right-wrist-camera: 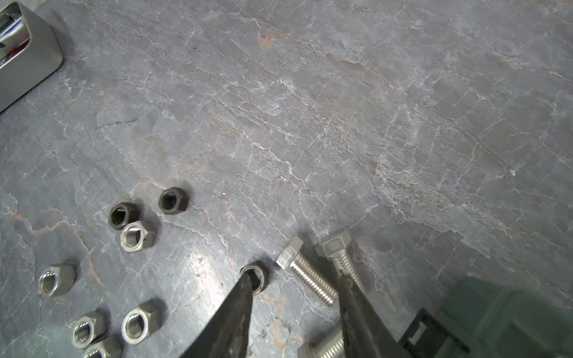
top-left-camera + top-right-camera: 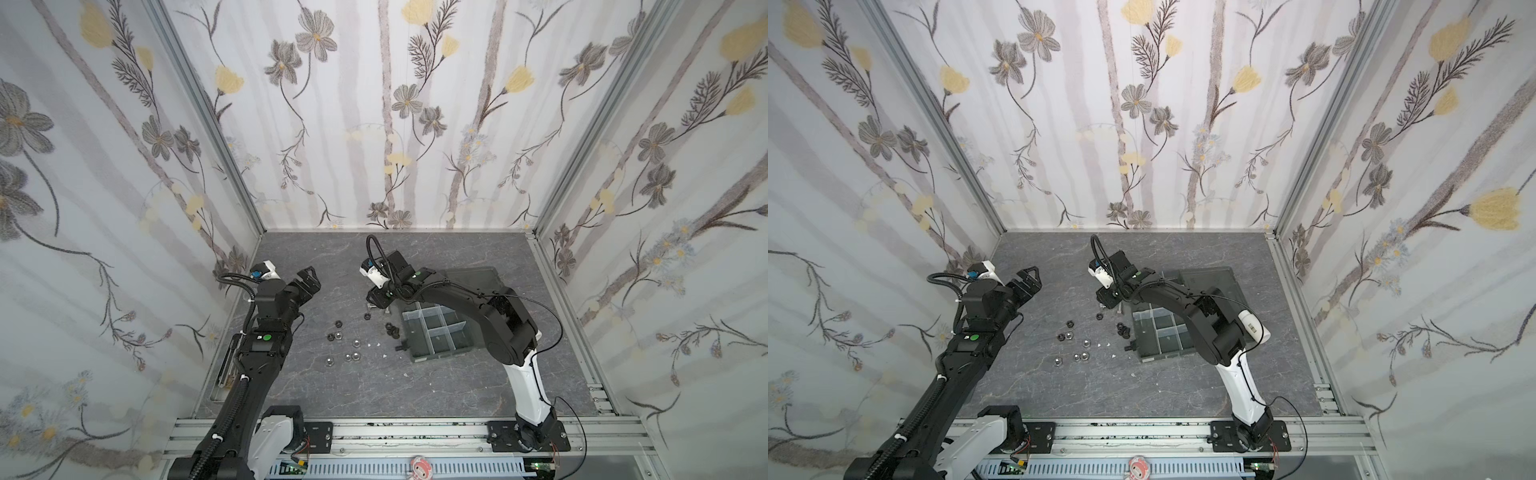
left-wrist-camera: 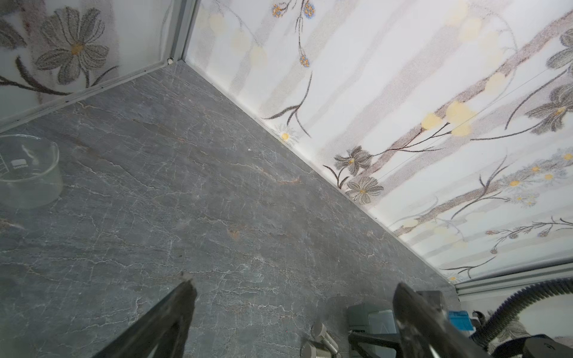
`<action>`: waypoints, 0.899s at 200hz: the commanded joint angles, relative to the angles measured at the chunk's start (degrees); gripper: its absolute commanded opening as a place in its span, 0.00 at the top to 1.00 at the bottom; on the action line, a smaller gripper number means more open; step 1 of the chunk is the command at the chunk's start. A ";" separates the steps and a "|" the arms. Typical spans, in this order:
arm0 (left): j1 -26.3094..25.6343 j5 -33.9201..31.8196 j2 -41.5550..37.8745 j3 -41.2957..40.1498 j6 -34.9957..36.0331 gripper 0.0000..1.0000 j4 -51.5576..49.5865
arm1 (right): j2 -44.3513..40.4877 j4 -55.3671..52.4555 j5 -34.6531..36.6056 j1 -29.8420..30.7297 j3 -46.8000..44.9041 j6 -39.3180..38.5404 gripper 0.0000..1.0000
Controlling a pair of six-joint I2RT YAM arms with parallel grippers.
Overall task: Sort the screws and nuts into containers
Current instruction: Pick up the screw from the center of the table.
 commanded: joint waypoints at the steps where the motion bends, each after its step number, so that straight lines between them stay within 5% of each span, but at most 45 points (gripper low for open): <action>1: -0.02 0.79 0.51 0.49 -0.27 0.00 0.18 | 1.36 -0.90 -1.80 -0.34 2.09 0.86 0.56; 63: -0.01 2.13 1.90 0.53 -0.82 0.00 0.29 | 6.73 -6.23 1.55 -0.92 7.50 2.94 0.60; 117: 0.00 2.24 1.94 0.65 -0.84 0.00 0.29 | 7.61 -6.54 2.95 -0.94 7.56 3.12 0.49; 180: -0.04 2.29 1.88 0.80 -0.97 0.00 0.46 | 9.40 -6.49 4.61 -1.00 8.34 3.08 0.48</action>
